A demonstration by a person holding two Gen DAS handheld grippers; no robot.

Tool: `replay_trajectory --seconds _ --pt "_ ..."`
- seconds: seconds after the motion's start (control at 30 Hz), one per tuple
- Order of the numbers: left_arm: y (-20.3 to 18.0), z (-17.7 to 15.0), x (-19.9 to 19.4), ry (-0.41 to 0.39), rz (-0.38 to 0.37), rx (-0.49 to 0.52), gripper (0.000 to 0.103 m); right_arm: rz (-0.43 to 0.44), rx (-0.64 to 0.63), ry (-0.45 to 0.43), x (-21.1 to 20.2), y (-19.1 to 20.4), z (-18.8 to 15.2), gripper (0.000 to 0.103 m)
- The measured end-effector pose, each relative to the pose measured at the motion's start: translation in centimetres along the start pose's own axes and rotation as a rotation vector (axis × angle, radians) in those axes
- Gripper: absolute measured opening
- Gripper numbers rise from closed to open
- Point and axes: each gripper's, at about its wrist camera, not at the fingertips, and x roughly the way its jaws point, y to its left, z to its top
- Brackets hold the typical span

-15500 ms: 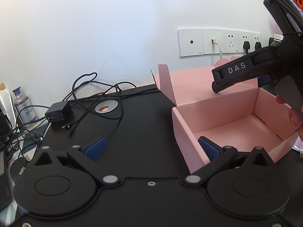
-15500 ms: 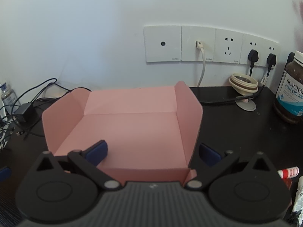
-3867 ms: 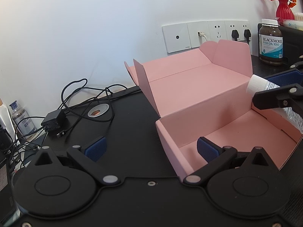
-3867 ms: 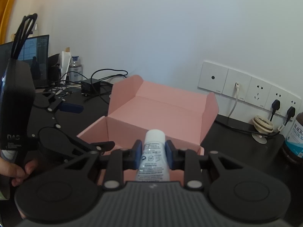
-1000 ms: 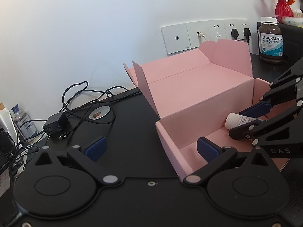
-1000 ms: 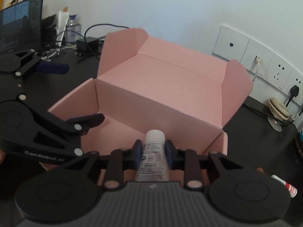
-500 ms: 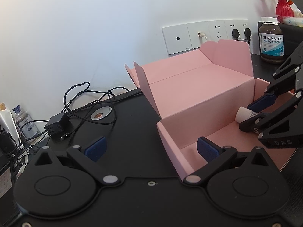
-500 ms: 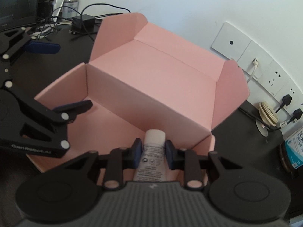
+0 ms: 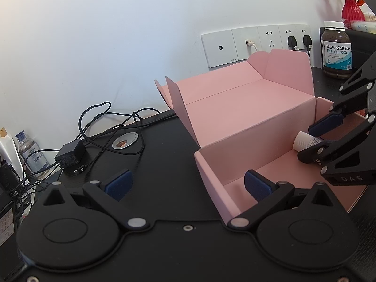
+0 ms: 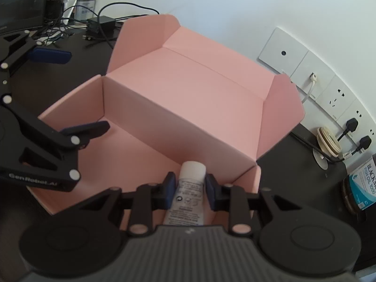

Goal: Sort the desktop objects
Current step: 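Open the right tool to release the tube inside the box, then withdraw the right tool from the box and raise it away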

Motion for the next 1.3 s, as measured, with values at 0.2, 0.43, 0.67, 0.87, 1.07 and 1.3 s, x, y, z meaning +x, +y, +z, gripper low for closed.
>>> replay_trajectory --seconds 0.2,0.43,0.67,0.87,1.07,1.3 --pt "0.1 0.0 0.0 0.001 0.002 -0.006 0.103 -0.001 0.0 -0.073 -0.9 -0.1 -0.3 0.066" --pt "-0.1 0.0 0.1 0.003 0.004 0.006 0.103 -0.074 -0.042 -0.253 -3.9 0.3 -1.6 0.094" --pt "0.0 0.0 0.2 0.004 0.003 0.005 0.103 -0.136 -0.035 -0.446 -6.8 0.6 -3.7 0.102" --pt "-0.1 0.0 0.2 0.005 0.0 0.005 0.103 -0.054 0.166 -0.58 -8.9 -1.2 -6.1 0.102" --pt "-0.1 0.0 0.1 0.005 0.001 0.005 0.103 0.049 0.371 -0.76 -10.2 -2.5 -8.9 0.102" --pt "-0.1 0.0 0.2 0.006 -0.001 0.005 0.103 0.101 0.425 -0.81 -9.7 -2.1 -9.3 0.102"
